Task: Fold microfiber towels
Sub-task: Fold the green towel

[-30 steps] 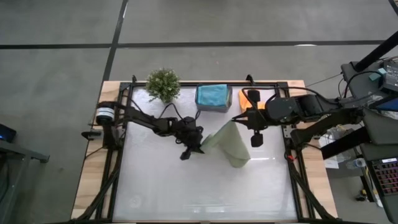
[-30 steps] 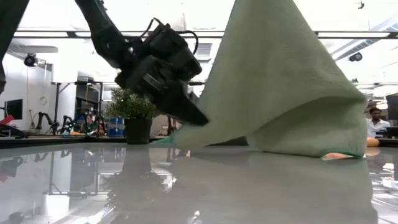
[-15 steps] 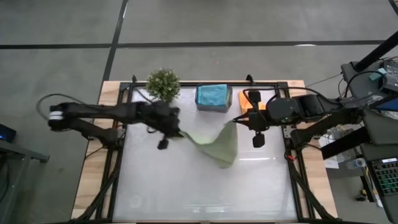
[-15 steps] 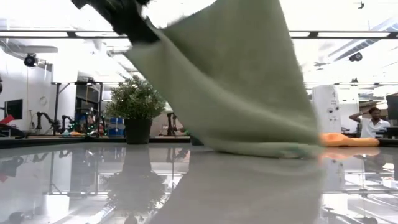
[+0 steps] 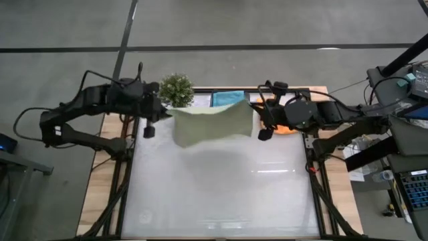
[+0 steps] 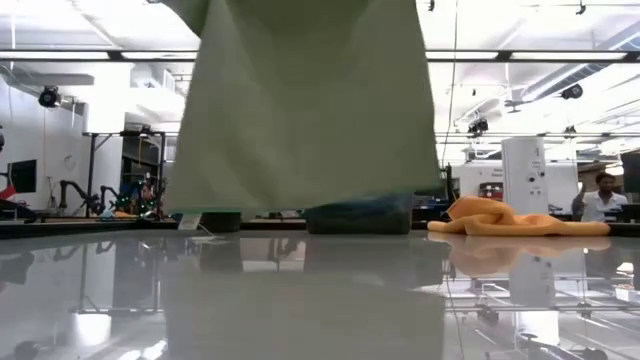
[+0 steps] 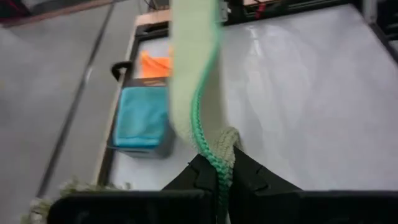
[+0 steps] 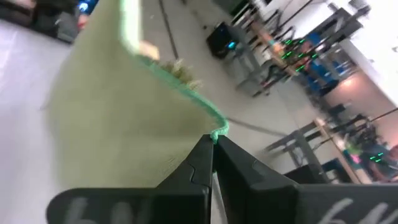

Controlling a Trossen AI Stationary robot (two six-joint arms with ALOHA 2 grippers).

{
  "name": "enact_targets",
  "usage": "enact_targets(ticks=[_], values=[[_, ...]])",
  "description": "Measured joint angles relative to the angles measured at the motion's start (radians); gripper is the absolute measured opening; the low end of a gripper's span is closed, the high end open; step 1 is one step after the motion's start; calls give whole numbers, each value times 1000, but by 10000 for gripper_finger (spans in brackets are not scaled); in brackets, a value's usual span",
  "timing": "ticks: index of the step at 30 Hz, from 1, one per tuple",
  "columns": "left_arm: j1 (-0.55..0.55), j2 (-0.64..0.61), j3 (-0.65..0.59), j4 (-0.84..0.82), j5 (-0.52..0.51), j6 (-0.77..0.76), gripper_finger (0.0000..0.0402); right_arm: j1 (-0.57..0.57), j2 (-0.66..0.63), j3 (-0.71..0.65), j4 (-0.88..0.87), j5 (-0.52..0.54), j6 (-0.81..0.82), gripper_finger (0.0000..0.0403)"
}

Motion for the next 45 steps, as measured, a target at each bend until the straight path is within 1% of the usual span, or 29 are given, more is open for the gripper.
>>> enact_targets(ticks=[2, 6, 10, 14, 20, 25, 27, 30, 34, 37, 40, 43, 45], values=[[-14, -7, -5, -36, 22, -59, 0, 21, -1, 0, -60, -17, 68, 8], [-63, -13, -100, -40, 83, -168, 0, 57, -5, -7, -194, -144, 244, 8], [-152, 0, -239, 67, 157, -284, 0, 109, -4, -76, -238, -259, 381, 8], [-263, 24, -373, 229, 163, -400, 0, 170, -2, -163, -234, -389, 501, 8], [-408, 101, -545, 521, 167, -584, 0, 250, -3, -327, -139, -626, 692, 8], [-494, 218, -635, 730, 170, -719, 0, 287, -3, -500, 77, -827, 820, 8], [-516, 275, -648, 764, 180, -745, 0, 291, -1, -571, 175, -882, 856, 8], [-528, 366, -643, 765, 200, -746, 0, 289, 2, -643, 237, -885, 898, 8], [-517, 452, -643, 744, 255, -746, 0, 268, 5, -704, 243, -812, 935, 8], [-500, 496, -642, 669, 255, -742, 0, 246, 5, -735, 243, -743, 945, 8], [-478, 506, -641, 603, 254, -731, 0, 219, 5, -743, 229, -700, 944, 8], [-451, 497, -642, 563, 254, -685, 0, 185, 5, -743, 207, -650, 928, 8], [-431, 478, -643, 547, 254, -635, 0, 163, 5, -743, 200, -646, 903, 8]])
